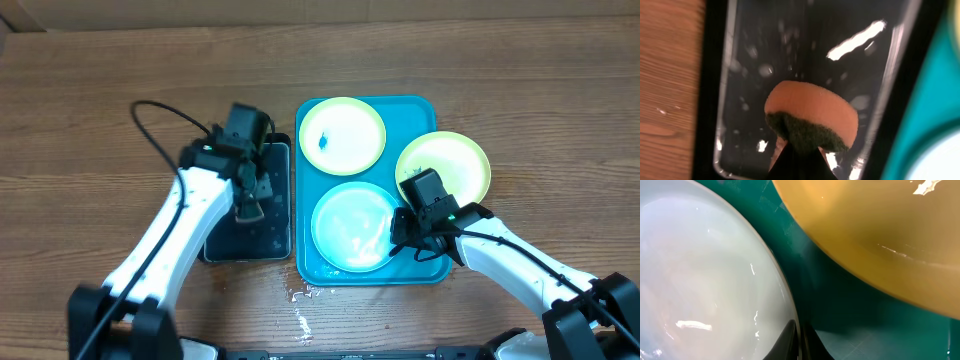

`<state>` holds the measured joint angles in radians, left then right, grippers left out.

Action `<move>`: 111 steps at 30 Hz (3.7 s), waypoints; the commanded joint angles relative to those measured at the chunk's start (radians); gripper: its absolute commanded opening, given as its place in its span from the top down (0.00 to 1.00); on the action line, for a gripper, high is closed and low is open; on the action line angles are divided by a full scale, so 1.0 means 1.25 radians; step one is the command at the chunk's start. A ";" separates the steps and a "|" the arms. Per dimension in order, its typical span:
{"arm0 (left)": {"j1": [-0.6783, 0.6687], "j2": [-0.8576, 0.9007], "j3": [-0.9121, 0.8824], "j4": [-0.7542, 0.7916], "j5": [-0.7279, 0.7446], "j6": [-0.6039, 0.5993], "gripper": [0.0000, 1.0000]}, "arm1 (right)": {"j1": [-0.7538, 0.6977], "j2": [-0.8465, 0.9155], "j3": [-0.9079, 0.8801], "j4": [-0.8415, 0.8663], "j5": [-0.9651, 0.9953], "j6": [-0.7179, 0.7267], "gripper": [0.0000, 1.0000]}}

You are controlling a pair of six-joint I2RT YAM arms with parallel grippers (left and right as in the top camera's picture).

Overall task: Clean dirty plates on tray and stack at the side
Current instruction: 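Lift the cleaned plate with the right gripper and tilt it over the black tray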

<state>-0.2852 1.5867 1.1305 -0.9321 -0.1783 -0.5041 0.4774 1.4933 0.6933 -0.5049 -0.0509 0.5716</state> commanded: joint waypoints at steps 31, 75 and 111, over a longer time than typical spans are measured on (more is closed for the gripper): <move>0.237 -0.446 0.162 -0.221 0.208 0.098 0.00 | 0.240 0.019 0.499 -0.156 0.255 -0.189 0.96; 0.237 -0.532 0.171 -0.308 0.160 0.117 0.00 | 0.597 0.112 0.500 0.164 0.983 -0.486 0.96; 0.237 -0.568 0.171 -0.311 0.135 0.117 0.00 | 0.609 0.112 0.500 0.233 1.026 -0.542 0.96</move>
<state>0.0048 0.8772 1.3231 -1.3205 0.0032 -0.3813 1.2282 1.6524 1.2942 -0.2245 1.2049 -0.0910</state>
